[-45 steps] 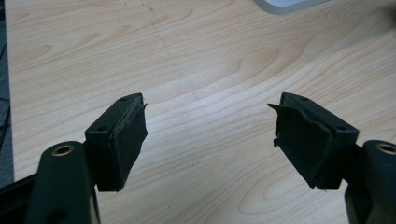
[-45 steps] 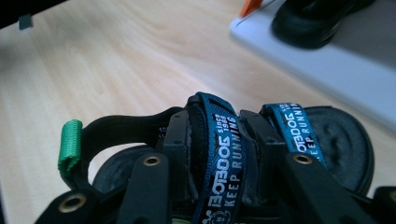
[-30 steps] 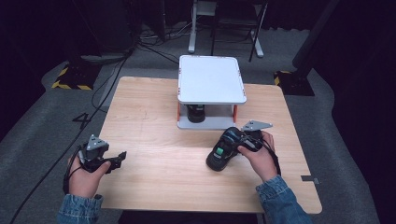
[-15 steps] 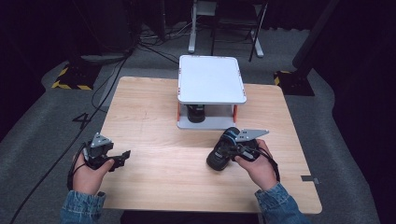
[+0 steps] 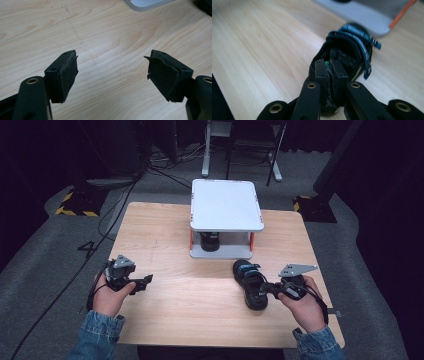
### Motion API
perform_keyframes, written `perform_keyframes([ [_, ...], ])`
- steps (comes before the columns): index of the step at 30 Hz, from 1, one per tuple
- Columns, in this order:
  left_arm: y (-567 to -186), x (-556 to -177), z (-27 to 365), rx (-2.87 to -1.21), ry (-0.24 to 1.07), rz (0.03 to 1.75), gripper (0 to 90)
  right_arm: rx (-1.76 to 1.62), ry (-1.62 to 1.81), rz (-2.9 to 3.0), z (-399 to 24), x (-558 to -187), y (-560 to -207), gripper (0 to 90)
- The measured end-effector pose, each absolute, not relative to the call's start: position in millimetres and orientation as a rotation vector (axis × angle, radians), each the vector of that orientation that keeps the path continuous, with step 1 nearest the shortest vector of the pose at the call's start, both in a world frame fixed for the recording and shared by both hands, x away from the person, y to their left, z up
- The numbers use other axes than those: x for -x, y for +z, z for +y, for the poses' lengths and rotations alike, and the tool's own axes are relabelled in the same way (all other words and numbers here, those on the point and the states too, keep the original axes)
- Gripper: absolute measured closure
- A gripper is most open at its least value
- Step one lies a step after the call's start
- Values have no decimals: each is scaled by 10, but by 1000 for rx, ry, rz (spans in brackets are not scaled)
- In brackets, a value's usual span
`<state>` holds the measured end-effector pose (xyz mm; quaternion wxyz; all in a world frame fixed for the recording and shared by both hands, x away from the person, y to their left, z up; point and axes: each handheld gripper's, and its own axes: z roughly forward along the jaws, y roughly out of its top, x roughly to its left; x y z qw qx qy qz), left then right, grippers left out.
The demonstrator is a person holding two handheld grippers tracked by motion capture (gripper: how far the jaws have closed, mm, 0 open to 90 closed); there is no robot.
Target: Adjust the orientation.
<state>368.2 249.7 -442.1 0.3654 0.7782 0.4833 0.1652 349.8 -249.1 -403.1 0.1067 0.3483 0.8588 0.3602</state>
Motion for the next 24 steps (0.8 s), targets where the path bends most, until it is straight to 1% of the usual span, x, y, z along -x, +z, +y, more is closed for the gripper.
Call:
perform_keyframes([
  [1,-4419,-3706,2465,-2003,420,1236,243,-1037,1057,2544,-2495,-3489,-4053,843],
  [3,-4416,-3737,2428,-2006,415,1223,242,-1062,1069,2558,-2500,-3463,-4089,762],
  [5,-4415,-3764,2393,-2011,409,1214,239,-1071,1078,2502,-2502,-3437,-4092,547],
  [6,-4417,-3778,2382,-2017,406,1209,238,-1057,1090,2468,-2499,-3432,-4100,463],
  [9,-4425,-3811,2356,-2021,401,1201,237,-1134,1094,2455,-2477,-3442,-4194,274],
  [10,-4426,-3819,2346,-2020,398,1200,236,-1174,1080,2464,-2458,-3450,-4250,253],
  [12,-4427,-3835,2337,-2020,392,1195,236,-1246,1076,2450,-2427,-3470,-4366,255],
  [13,-4430,-3839,2329,-2015,393,1199,236,-1259,1075,2447,-2425,-3491,-4417,272],
  [14,-4431,-3843,2329,-2017,392,1196,236,-1279,1069,2444,-2426,-3508,-4465,314],
  [15,-4433,-3846,2328,-2019,389,1197,236,-1286,1074,2445,-2432,-3516,-4485,322],
  [17,-4434,-3851,2327,-2019,385,1204,236,-1286,1084,2453,-2460,-3525,-4508,439],
  [18,-4438,-3857,2327,-2017,393,1204,236,-1272,1073,2458,-2482,-3527,-4493,526],
  [19,-4439,-3863,2326,-2019,385,1201,236,-1274,1056,2461,-2531,-3535,-4482,656],
  [20,-4439,-3867,2319,-2019,388,1203,236,-1274,1056,2461,-2531,-3535,-4482,656],
  [22,-4437,-3880,2290,-2019,394,1193,236,-1277,1069,2457,-2553,-3535,-4499,727],
  [24,-4429,-3886,2265,-2026,395,1185,236,-1277,1078,2456,-2554,-3536,-4506,760],
])
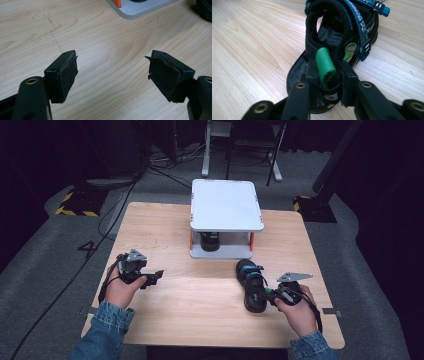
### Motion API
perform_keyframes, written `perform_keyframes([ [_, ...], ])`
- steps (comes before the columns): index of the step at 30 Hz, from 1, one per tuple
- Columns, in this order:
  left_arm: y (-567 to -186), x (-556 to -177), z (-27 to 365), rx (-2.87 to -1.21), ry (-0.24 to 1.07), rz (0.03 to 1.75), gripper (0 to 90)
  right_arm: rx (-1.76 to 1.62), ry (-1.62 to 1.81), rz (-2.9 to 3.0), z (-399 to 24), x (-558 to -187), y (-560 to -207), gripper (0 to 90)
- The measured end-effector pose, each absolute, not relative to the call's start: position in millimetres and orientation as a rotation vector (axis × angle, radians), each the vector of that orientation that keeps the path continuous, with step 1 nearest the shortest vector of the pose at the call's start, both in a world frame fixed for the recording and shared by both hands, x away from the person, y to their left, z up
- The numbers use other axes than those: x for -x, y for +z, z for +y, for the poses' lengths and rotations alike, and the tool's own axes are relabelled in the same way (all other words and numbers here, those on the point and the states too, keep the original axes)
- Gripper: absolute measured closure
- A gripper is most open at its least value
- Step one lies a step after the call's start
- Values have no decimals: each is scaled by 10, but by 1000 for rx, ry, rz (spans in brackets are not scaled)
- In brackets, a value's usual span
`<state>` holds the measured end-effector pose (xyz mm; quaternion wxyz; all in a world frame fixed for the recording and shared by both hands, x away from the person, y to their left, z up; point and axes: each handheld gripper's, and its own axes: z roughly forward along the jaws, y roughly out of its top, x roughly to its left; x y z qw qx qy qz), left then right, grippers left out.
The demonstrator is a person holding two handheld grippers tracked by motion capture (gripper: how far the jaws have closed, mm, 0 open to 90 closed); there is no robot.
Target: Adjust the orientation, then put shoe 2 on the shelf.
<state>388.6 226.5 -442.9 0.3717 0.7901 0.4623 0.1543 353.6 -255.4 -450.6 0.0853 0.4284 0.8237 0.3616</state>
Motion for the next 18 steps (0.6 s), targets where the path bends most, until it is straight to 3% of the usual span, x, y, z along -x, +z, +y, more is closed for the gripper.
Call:
perform_keyframes([
  [18,-4442,-3856,2393,-2001,407,1237,234,-1165,1214,2306,-2464,-3571,-4254,777],
])
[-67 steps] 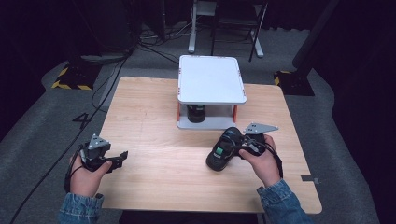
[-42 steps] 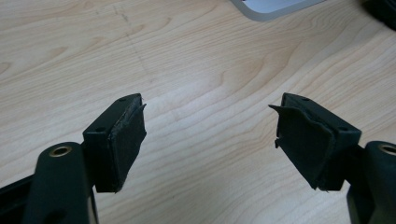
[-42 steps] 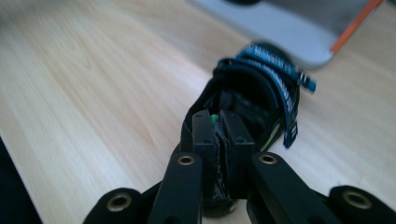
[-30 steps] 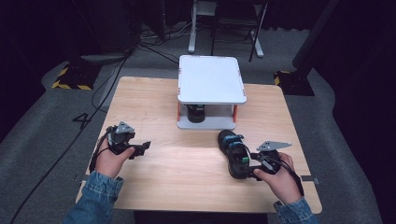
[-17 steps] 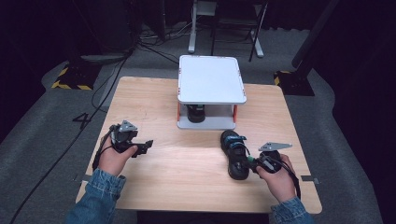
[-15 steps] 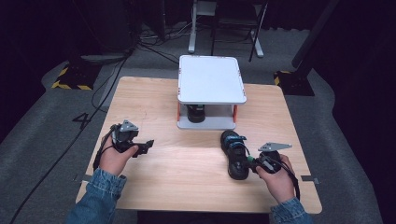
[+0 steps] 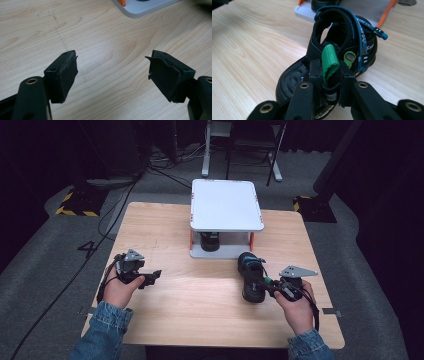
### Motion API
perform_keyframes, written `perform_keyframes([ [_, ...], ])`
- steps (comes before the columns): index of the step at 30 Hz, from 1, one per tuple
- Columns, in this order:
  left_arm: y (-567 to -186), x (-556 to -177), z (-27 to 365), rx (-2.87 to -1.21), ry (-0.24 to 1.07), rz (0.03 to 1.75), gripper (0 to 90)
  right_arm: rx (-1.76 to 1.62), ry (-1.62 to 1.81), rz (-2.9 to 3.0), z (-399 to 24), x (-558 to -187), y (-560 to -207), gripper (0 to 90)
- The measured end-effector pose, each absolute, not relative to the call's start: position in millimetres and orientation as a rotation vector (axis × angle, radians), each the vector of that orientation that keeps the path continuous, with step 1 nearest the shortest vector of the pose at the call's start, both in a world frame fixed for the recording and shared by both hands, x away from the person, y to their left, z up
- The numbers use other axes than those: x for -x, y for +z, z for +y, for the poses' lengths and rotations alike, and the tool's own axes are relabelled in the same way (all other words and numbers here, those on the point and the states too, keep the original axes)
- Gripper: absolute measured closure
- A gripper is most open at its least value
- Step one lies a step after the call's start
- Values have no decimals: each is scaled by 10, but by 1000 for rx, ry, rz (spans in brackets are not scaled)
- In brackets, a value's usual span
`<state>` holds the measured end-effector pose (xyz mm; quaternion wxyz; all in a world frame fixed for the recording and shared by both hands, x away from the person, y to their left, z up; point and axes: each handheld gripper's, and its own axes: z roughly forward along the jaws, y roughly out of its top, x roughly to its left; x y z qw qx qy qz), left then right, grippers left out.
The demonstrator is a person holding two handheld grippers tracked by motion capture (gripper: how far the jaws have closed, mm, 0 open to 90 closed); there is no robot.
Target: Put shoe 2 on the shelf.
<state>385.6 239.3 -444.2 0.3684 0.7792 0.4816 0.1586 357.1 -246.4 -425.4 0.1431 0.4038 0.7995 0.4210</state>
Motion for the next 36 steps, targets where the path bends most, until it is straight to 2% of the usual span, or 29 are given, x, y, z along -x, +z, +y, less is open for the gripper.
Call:
perform_keyframes([
  [7,-4464,-3797,2513,-1990,415,1279,231,-1133,1236,2296,-2258,-3844,-4220,776],
  [19,-4495,-3749,2647,-1977,422,1305,231,-1073,1150,2268,-1869,-4595,-4289,775],
  [28,-4522,-3756,2661,-1975,411,1315,230,-1079,1145,2284,-1745,-4849,-4500,765],
  [30,-4526,-3760,2656,-1982,405,1315,230,-1058,1138,2273,-1740,-4833,-4513,725],
  [33,-4531,-3768,2642,-1981,412,1316,230,-1043,1154,2271,-1740,-4797,-4505,562],
  [36,-4523,-3767,2618,-1988,409,1309,230,-1004,1135,2218,-1741,-4654,-4449,484],
])
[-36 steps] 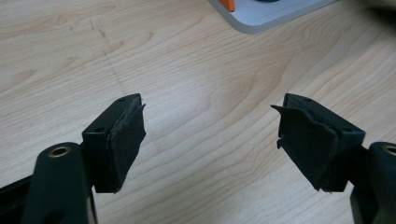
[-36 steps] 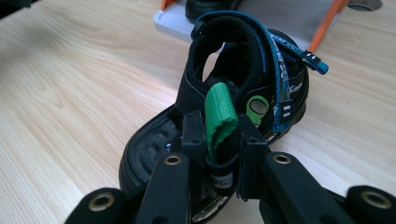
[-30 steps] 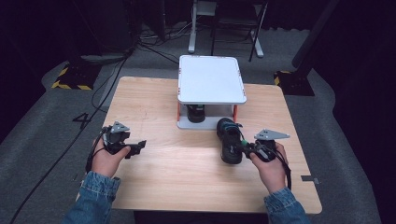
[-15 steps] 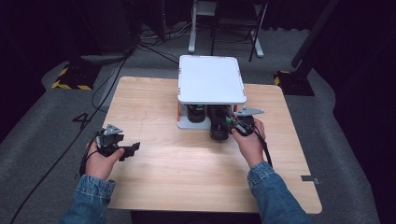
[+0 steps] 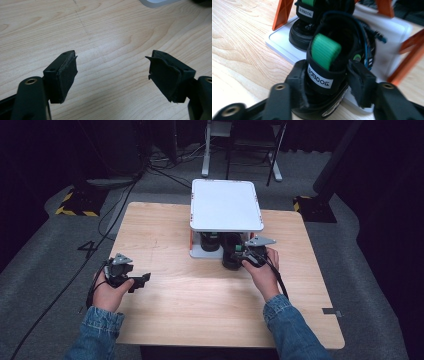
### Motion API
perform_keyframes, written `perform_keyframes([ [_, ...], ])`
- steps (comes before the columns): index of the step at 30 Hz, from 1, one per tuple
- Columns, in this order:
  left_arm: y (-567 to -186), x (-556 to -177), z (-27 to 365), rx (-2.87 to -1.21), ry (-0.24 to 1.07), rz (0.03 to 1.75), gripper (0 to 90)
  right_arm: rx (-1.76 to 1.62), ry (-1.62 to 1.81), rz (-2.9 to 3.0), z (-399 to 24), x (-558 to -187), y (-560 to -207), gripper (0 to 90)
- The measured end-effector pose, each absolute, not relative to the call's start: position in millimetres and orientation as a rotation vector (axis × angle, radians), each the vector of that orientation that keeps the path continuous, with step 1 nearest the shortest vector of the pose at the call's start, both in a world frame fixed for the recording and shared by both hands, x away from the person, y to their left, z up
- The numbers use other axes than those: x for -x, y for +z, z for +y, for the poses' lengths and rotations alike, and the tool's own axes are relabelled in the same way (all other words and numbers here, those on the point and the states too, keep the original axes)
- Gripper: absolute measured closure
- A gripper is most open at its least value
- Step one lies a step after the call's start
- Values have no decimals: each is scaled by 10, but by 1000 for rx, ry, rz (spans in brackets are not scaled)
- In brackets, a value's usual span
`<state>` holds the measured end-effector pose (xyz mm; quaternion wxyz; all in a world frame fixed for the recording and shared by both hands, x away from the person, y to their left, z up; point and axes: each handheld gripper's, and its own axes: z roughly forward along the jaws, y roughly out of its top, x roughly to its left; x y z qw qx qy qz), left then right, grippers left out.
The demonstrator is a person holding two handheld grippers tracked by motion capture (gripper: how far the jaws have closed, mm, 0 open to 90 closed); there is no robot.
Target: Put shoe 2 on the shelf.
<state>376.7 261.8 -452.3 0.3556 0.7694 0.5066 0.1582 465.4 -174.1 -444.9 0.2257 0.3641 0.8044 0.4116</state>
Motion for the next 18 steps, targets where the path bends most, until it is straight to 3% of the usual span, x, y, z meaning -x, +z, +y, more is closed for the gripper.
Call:
perform_keyframes([
  [5,-4514,-3770,2605,-1980,412,1304,231,-1063,1163,2142,-1777,-4368,-4369,332],
  [10,-4510,-3768,2593,-1987,402,1299,231,-1217,1187,2141,-1797,-4144,-4473,342],
  [18,-4512,-3738,2614,-1993,404,1304,232,-1247,1076,2158,-1747,-4143,-4703,404],
])
